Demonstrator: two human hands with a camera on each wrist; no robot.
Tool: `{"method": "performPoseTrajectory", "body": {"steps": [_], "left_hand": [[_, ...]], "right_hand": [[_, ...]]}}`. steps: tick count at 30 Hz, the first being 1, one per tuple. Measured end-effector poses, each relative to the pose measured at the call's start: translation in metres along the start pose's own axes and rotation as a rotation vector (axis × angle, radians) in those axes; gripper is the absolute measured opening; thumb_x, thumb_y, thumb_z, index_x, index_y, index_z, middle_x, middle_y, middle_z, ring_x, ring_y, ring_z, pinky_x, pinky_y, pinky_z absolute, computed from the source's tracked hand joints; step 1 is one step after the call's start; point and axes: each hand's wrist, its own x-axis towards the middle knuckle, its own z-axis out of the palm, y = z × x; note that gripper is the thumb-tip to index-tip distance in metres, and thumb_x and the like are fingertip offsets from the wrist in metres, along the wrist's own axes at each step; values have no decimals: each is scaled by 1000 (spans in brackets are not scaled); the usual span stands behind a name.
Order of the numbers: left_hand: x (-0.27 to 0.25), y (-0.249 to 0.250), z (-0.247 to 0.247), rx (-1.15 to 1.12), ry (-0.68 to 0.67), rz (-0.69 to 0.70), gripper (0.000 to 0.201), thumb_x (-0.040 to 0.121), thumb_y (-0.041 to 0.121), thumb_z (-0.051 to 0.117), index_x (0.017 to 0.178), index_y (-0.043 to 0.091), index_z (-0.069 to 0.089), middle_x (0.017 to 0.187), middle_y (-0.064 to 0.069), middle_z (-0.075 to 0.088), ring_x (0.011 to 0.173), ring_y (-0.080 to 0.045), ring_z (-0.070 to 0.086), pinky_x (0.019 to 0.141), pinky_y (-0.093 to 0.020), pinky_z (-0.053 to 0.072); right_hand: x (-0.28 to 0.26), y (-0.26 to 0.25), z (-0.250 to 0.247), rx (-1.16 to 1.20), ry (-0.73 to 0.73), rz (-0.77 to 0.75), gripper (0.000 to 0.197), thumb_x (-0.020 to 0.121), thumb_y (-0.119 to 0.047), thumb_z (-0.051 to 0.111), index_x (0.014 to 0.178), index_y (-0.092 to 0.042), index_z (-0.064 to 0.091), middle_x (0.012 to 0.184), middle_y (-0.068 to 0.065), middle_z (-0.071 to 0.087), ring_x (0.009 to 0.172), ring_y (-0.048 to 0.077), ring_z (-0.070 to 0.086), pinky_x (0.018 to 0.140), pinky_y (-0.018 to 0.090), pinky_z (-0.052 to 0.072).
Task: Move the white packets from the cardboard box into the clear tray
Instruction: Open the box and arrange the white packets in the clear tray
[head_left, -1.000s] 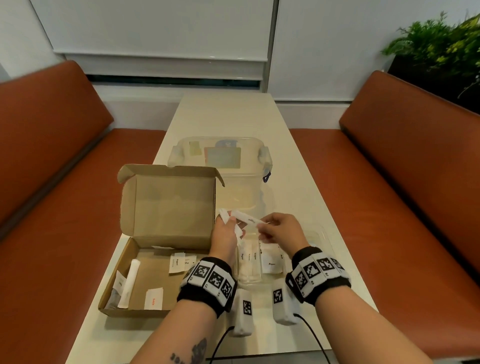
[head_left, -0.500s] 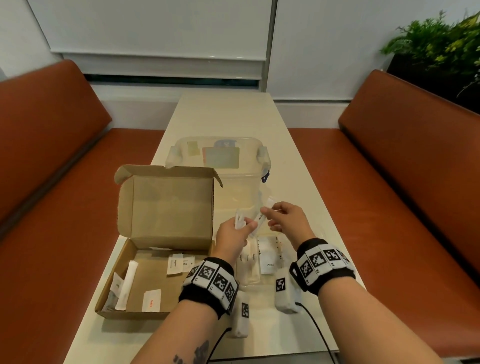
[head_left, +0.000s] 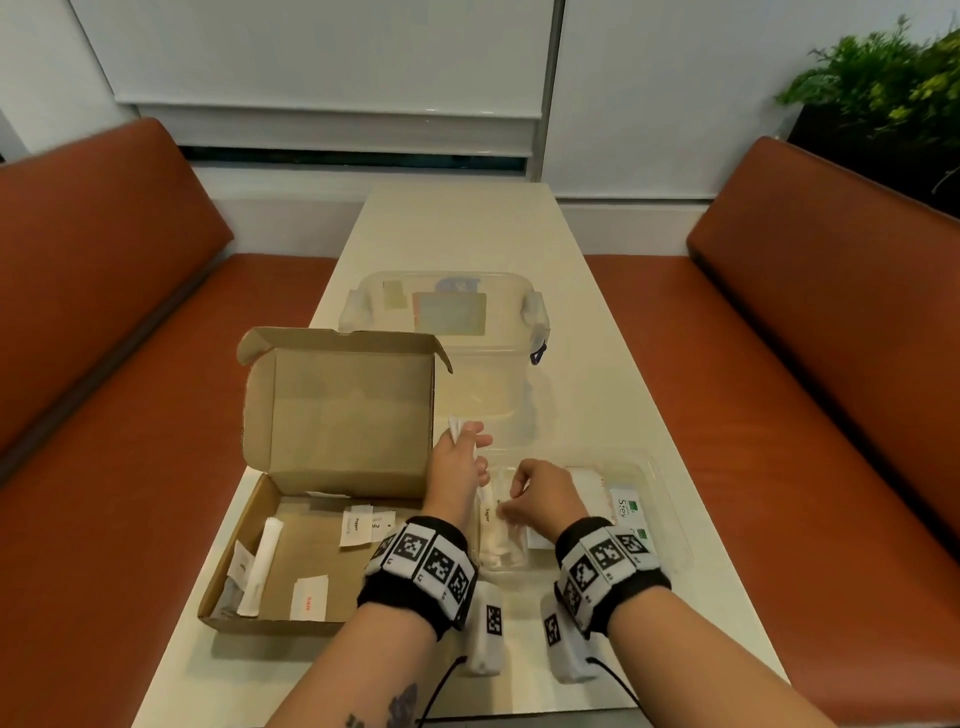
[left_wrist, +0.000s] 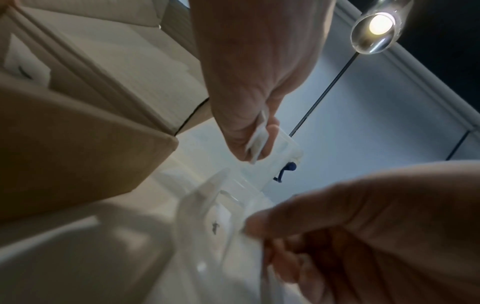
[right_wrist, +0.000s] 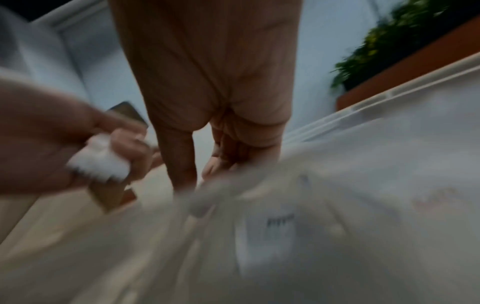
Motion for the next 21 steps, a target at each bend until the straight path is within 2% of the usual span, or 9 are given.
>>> {"method": "performPoseTrajectory", "body": {"steps": [3,6,9,11,16,19,21], "left_hand": [[0,-1,-2,-10,2,-12,20,100,18,41,109,8,55,93,-3,59,52,-9,36,46,-18,33],[0,-2,-1,-29,-5,-32,21,99,19,41,110,8,56,94,-5,61,53,-9,40,46,-19,36],[0,-2,0,-44,-16,-40,21,99,18,42,110,9,57,94,-7,63,57,-13,47,52,-23,42],[-1,-2,1,-53,-21,-34,20,99,17,43,109,8,57,92,-6,63,60,-14,53,54,-23,47],[0,-1,3,-138,-34,-53,18,98,13,45,108,2,55,89,-12,61,65,-18,60,55,-22,54],[0,-2,3,-120,-46,-49,18,98,13,44,108,2,55,98,-14,63,81,-21,65,67,-25,53],[-1,-2,3,-116,-62,-50,19,99,12,42,108,3,56,105,-14,63,94,-22,64,79,-27,51]], "right_hand": [[0,-2,4,-97,18,-68,29,71,0,66,66,-17,43,68,-2,52,69,17,52,61,25,43],[0,-1,1,-161,1,-115,21,72,-3,69,80,-14,53,74,-2,49,74,18,50,63,25,38],[1,1,-2,-243,-46,-123,37,73,-11,76,107,-16,62,94,0,51,92,19,55,77,27,44],[1,2,-3,-274,-66,-118,43,73,-13,77,113,-18,63,110,4,52,104,20,55,88,29,46],[2,3,-3,-326,-69,-111,43,74,-17,78,114,-19,65,118,6,51,107,22,55,93,30,44],[1,4,-4,-353,-88,-120,40,75,-18,76,114,-19,65,115,5,51,106,22,55,92,30,44],[1,4,-7,-258,-24,-129,28,81,-16,69,109,-16,66,105,4,56,96,20,57,87,30,47]]}}
